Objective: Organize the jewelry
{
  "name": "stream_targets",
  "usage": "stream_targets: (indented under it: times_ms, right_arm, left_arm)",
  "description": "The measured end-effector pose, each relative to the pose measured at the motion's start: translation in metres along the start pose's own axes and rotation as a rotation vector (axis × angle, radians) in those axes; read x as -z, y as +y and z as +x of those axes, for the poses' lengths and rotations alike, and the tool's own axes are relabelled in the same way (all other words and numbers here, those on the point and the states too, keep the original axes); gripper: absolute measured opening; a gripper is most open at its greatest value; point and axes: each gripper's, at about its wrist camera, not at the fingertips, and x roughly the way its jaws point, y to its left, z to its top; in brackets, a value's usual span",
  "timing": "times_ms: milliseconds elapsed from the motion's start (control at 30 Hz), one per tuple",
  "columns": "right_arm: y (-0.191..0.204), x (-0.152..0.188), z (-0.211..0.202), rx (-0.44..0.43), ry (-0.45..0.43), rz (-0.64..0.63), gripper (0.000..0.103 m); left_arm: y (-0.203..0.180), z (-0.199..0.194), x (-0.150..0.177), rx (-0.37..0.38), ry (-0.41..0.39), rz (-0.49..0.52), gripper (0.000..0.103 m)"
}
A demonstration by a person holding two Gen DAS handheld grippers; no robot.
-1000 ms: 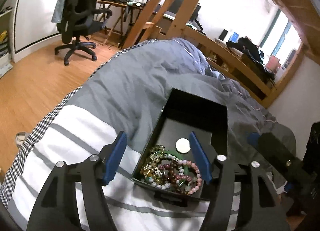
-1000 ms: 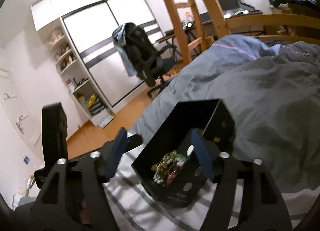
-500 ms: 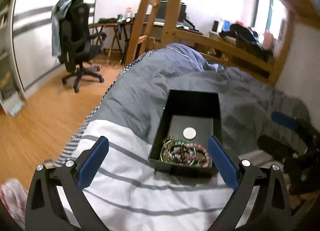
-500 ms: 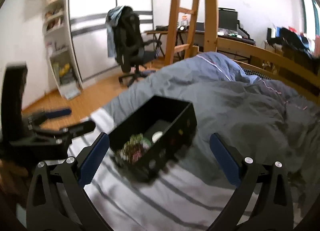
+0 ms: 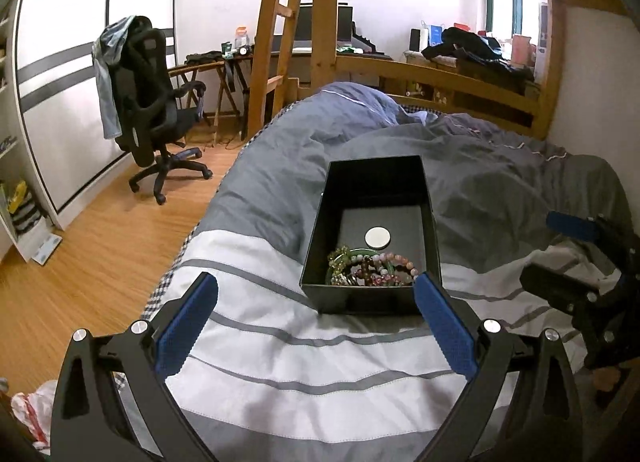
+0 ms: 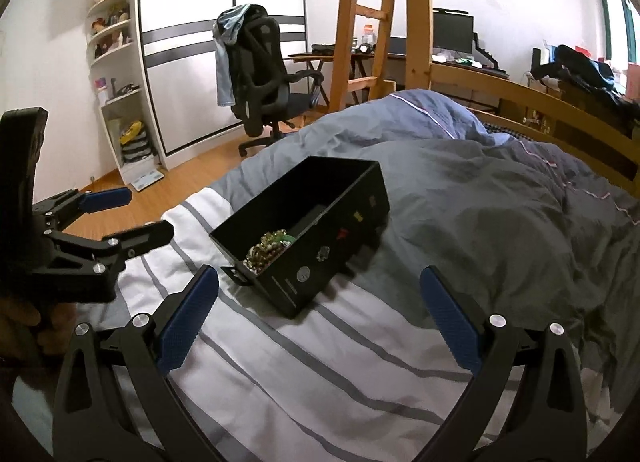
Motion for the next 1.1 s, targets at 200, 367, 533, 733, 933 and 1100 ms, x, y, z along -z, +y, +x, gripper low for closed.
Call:
stream_targets:
  times_ms: [200,367,533,733,933,1100]
  right_arm:
    - [0.008,0.01,-0.004,0.012,-0.009,-0.047,0.099]
    - [0.016,0.015,-0.004,0.028,-0.006,-0.081,0.099]
    - [0.012,0.015,-0.006,0.027,-0.014,-0.064,0.099]
    - [0.006,0.016,-0.006,0.024,-0.019,-0.036,0.099]
    - [0.007,0.016,-0.006,0.023,-0.02,-0.04,0.099]
    - [0.007,0.016,-0.006,0.024,-0.019,-0.039,0.099]
  left_arm:
    - [-0.009,0.001,0.002,-0.007,0.003,0.028,0.097]
    - [-0.017,-0.001,0.002,-0.022,-0.003,0.063,0.097]
    - [-0.016,0.0,0.003,-0.016,0.003,0.06,0.097]
    - [-0.023,-0.002,0.003,-0.016,-0.006,0.083,0.097]
    - [-0.029,-0.002,0.004,-0.019,-0.011,0.111,0.097]
    - [-0.032,-0.003,0.004,-0.022,-0.012,0.116,0.097]
